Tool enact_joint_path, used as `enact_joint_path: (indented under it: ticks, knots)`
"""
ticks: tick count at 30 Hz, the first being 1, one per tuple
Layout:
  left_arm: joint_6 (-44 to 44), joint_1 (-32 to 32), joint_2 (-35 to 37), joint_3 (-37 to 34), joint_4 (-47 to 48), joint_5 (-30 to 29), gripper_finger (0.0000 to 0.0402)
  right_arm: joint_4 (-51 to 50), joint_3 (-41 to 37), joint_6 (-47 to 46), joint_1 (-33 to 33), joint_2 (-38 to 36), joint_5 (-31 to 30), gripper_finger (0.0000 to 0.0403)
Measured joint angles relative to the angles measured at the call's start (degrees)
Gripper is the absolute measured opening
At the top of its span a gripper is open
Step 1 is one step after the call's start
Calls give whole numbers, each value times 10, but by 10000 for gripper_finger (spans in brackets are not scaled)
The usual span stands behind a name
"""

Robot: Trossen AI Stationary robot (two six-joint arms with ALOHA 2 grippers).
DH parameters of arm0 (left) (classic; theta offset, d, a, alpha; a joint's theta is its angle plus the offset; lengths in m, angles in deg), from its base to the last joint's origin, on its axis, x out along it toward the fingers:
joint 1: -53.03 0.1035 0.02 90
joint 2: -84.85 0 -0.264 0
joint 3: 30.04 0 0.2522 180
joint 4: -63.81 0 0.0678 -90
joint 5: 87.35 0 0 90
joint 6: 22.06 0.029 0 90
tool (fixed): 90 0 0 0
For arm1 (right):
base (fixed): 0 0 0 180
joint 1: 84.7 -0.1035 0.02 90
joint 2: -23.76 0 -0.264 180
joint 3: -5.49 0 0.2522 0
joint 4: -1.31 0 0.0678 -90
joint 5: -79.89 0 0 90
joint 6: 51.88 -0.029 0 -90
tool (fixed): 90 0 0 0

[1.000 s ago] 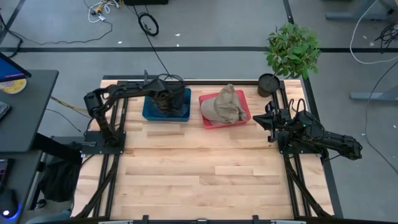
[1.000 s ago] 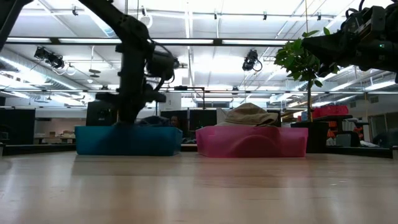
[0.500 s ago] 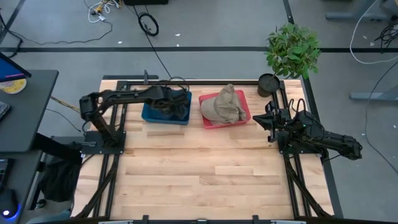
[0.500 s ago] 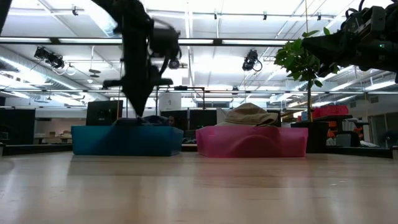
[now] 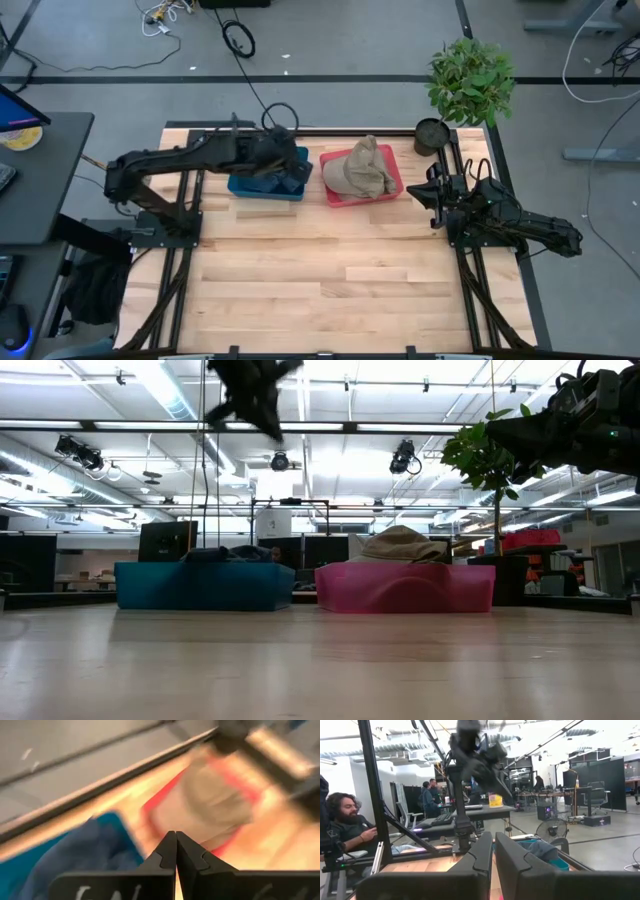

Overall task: Pick & Place hat
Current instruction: Return to Home Position

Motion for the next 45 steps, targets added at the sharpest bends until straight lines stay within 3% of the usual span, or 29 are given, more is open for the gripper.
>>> enact_joint_path:
  ticks: [5, 18, 27, 31, 37, 45]
  knots:
    - [64, -69, 39, 6, -119, -35, 3, 0, 0, 0, 0, 0, 0, 27]
    - [110, -146, 90, 7, -329, 1, 3, 1, 0, 0, 0, 0, 0, 27]
    - [385, -217, 175, -3, -349, 3, 3, 0, 0, 0, 0, 0, 0, 27]
    - [435, -235, 223, -29, -359, 2, 3, 0, 0, 0, 0, 0, 0, 27]
    - [452, -234, 309, -149, -459, 1, 3, 0, 0, 0, 0, 0, 0, 27]
    - [463, -198, 427, -418, -837, 2, 3, 0, 0, 0, 0, 0, 0, 27]
